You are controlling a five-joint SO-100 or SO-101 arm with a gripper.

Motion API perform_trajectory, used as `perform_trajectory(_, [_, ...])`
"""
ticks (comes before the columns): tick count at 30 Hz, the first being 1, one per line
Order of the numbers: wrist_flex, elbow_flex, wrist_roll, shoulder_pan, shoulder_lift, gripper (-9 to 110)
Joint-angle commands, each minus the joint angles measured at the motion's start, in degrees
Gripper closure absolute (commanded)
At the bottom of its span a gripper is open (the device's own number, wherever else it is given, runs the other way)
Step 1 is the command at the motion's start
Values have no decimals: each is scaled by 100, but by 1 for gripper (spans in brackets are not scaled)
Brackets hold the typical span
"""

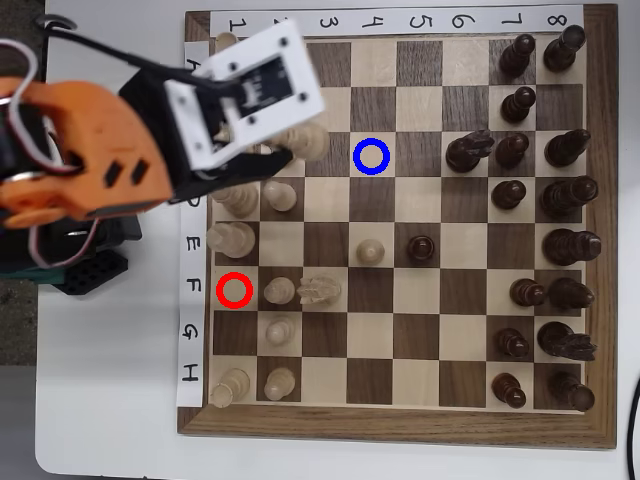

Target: Move the piece to destination

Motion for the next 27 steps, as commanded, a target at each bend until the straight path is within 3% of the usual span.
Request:
perform_trajectory(1, [-167, -18, 176, -114, -211, 101])
perform_trajectory(27, [-1160, 193, 642, 35, -2030, 101])
